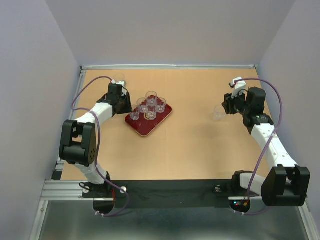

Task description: Place the glasses into the tray

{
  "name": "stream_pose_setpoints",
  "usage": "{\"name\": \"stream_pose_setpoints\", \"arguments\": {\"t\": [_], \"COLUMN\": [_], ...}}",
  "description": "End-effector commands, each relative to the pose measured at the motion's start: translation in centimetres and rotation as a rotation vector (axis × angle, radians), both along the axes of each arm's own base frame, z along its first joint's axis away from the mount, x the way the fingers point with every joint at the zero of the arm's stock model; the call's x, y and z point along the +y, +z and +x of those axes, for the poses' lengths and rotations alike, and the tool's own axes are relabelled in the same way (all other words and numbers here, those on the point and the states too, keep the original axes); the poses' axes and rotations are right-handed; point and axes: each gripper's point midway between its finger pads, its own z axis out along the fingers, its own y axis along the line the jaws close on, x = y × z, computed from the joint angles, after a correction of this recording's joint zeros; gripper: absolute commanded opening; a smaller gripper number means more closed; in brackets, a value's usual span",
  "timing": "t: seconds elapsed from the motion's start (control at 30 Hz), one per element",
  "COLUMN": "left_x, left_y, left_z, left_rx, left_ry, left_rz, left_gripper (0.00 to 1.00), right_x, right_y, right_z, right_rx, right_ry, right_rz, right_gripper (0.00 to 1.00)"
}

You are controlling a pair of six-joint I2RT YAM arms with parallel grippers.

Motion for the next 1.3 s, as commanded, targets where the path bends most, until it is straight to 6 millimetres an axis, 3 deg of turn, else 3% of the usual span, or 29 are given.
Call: {"name": "stream_pose_setpoints", "arguments": {"t": [0.0,0.17,0.4,0.57,0.67,0.7,0.97,1.1,1.27], "left_x": [-0.4,-0.7,-0.4,0.9,2.0,2.4,5.8,6.7,7.1], "left_y": [3.6,5.4,9.4,13.5,14.1,15.3,16.8,18.6,19.4], "left_z": [1.0,0.6,-0.3,-2.1,-3.1,-3.7,-7.0,-8.3,-9.0], "left_rx": [-0.094,-0.135,-0.237,-0.379,-0.418,-0.461,-0.602,-0.675,-0.708], "left_ry": [-0.012,-0.024,-0.034,-0.031,-0.012,-0.009,0.102,0.148,0.163], "left_rz": [-0.009,-0.027,-0.035,0.002,0.048,0.060,0.149,0.145,0.144], "left_gripper": [0.49,0.57,0.65,0.71,0.75,0.76,0.79,0.81,0.81], "right_x": [-0.4,-0.3,0.5,2.2,2.2,2.2,1.0,0.0,-1.7], "right_y": [1.2,0.9,0.4,-0.8,-1.3,-1.5,-3.0,-4.1,-4.7], "right_z": [0.3,0.2,-0.3,-1.2,-1.1,-1.0,0.5,1.4,2.7], "right_rx": [-0.058,-0.051,-0.051,-0.030,-0.008,-0.002,0.094,0.144,0.172], "right_ry": [-0.004,0.002,0.071,0.180,0.179,0.176,0.061,-0.017,-0.144], "right_rz": [-0.007,-0.003,-0.012,0.014,0.023,0.026,0.098,0.132,0.133], "right_gripper": [0.46,0.46,0.46,0.46,0.46,0.46,0.46,0.46,0.46]}}
